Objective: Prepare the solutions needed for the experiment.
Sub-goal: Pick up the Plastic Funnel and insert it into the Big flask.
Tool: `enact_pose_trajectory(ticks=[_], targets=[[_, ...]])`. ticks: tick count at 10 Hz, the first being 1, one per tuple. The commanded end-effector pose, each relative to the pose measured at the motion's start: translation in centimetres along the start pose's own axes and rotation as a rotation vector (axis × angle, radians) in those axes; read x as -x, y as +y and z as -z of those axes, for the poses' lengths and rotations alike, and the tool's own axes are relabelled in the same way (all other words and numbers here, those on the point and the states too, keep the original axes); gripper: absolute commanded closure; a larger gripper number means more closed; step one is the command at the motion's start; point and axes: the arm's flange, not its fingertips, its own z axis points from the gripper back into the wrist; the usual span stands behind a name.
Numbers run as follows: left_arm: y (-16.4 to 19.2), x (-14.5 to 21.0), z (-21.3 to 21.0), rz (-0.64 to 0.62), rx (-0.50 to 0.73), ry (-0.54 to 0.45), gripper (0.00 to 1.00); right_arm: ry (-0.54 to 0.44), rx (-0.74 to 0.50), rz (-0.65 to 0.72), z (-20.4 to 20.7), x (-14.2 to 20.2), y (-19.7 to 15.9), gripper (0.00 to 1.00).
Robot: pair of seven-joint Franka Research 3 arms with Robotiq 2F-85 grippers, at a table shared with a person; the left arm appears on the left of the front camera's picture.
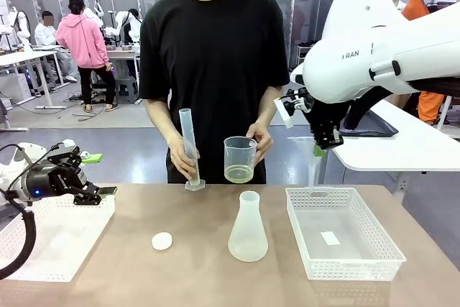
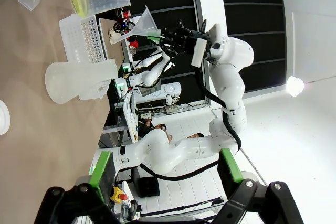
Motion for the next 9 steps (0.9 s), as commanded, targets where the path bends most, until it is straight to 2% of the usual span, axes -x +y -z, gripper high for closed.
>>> enact_pose_trajectory(ticks=[1,6,9], targets=[[-0.1,-0.1,0.1,0.006,0.009,-0.011,0.00,-0.001,0.084,-0.126,-1.4,-2.0,0.3,0.95],[-0.1,-0.1,0.1,0.006,0.009,-0.011,0.00,-0.045,0.246,-0.421,-5.9,-8.3,2.6,0.95],[-0.1,-0.1,0.1,0.006,0.009,-0.011,0.00,-0.090,0.282,-0.491,-6.0,-10.7,3.7,0.95]])
